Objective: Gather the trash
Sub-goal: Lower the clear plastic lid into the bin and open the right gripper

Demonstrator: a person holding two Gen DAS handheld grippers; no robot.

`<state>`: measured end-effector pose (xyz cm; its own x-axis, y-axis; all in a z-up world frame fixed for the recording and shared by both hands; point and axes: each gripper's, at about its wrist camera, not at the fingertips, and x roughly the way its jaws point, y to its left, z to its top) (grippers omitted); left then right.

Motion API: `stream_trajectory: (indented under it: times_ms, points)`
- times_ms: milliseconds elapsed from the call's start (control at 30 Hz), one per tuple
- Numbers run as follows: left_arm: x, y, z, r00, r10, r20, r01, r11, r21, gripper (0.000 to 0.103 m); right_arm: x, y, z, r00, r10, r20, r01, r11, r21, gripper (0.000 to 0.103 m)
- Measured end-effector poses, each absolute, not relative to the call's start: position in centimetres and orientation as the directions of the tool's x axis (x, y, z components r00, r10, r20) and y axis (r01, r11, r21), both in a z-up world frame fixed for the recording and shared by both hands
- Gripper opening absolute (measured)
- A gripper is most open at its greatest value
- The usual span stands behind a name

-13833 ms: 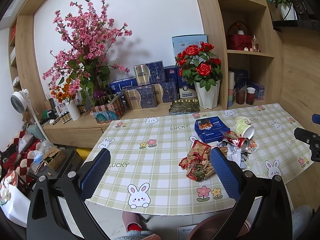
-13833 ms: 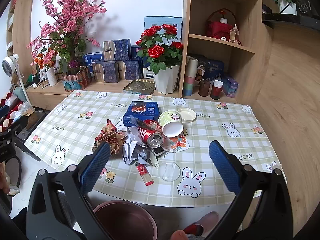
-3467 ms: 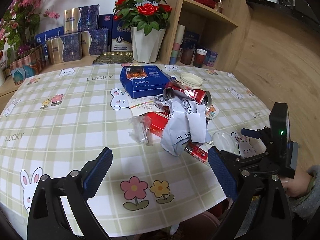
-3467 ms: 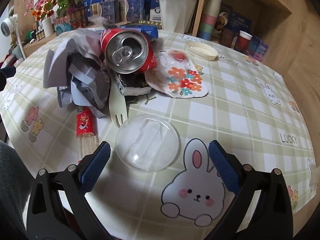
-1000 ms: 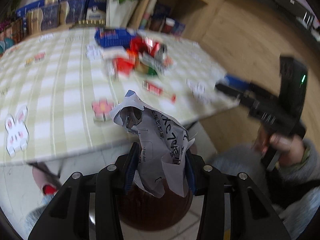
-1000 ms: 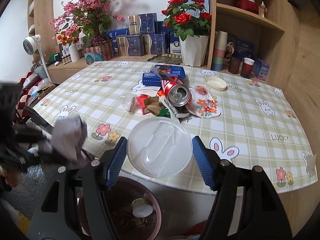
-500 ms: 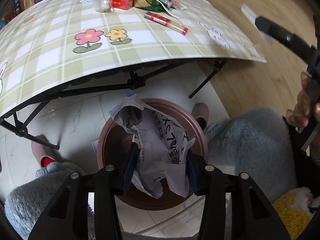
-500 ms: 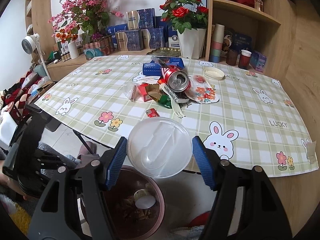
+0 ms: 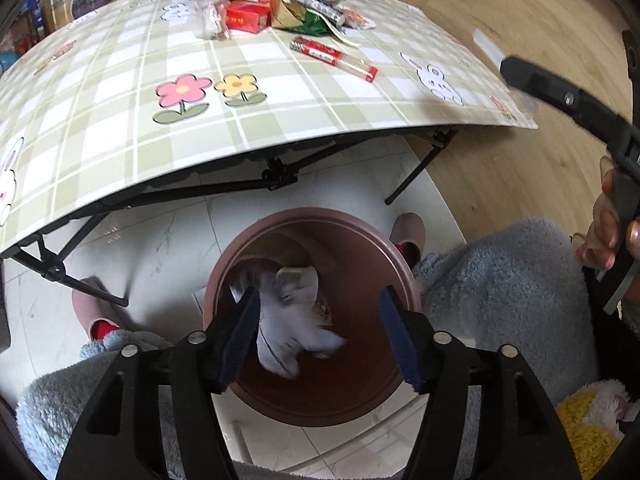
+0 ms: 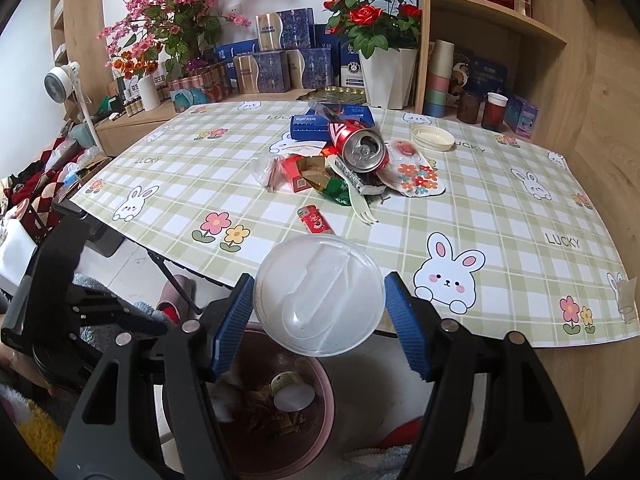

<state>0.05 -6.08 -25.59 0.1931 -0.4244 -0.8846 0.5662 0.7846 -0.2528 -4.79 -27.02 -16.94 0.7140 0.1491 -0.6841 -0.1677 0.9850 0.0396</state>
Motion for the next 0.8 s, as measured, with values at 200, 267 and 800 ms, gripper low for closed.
stream_trajectory:
  times_ms: [200, 267, 800]
  points:
    - [0.0, -5.3, -23.6, 0.290, -0.411, -0.864, 0.542, 0.815, -0.206, 0.075, -5.0, -26.5, -17.6, 0.697, 0.152, -0.701, -0.178, 0.983, 0.037, 0.067]
    - [0.0, -4.7, -22.6, 0.342, -0.405, -0.848, 0.526, 0.830, -0.184, 0.079, -5.0, -26.3, -17.9, 0.689, 0.154, -0.708, -0.184, 0.982, 0.035, 0.067]
    - [1.1, 0.7, -18.8, 0.550, -0.314, -0.774, 0.334, 0.932, -0.140, 0.091, -5.0, -22.0, -22.0, 0.563, 0.203, -0.801, -0.289, 0.956, 0.039, 0.067]
